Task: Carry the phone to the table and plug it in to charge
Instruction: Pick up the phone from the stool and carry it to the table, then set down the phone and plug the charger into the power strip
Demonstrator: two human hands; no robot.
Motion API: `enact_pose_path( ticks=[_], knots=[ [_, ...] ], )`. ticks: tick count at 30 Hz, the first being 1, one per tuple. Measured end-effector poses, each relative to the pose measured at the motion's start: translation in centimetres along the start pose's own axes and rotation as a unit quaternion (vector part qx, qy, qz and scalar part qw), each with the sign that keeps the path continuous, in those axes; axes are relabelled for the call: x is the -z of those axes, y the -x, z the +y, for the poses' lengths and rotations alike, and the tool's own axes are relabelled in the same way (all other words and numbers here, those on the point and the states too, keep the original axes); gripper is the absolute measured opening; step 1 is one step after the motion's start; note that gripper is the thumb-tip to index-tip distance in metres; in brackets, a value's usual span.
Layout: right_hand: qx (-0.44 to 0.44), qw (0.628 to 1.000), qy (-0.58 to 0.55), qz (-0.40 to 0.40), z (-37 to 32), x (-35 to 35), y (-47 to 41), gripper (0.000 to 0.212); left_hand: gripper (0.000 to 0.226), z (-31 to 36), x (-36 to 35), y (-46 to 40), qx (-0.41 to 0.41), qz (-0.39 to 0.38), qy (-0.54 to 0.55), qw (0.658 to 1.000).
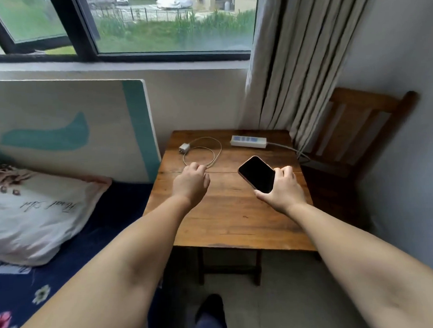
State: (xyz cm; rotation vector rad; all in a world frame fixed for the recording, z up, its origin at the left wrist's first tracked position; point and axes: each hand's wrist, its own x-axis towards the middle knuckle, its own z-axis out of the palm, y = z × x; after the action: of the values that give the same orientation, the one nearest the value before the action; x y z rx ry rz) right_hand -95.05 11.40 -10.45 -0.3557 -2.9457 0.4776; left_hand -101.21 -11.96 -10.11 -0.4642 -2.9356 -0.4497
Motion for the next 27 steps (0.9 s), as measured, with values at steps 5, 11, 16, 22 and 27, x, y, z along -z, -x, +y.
enact_pose_path(
  ticks=[5,11,16,22,27],
  knots=[
    [-0.036,0.999,0.006,-0.031,1.9,-4.3,-8.6,0.074,0.03,-1.0,-5.7,-9.0,-0.034,-0.044,0.003,0.998],
    [-0.117,0.991,-0.002,-0.063,3.4,-9.9,-18.5,0.077,0.029,-3.4,-12.9,-19.4,-0.054,-0.11,0.016,0.992],
    [-0.178,0.978,-0.014,-0.104,5.1,-14.9,-23.8,0.077,0.029,-4.7,-19.2,-25.7,-0.048,-0.167,0.033,0.984],
    [-0.205,0.973,-0.015,-0.11,7.2,-19.5,-26.5,0.079,0.034,-5.0,-25.9,-28.0,-0.08,-0.187,0.02,0.979],
    [-0.184,0.977,0.004,-0.113,8.6,-22.6,-26.7,0.082,0.042,-6.2,-30.1,-27.6,-0.065,-0.197,0.01,0.978]
  ],
)
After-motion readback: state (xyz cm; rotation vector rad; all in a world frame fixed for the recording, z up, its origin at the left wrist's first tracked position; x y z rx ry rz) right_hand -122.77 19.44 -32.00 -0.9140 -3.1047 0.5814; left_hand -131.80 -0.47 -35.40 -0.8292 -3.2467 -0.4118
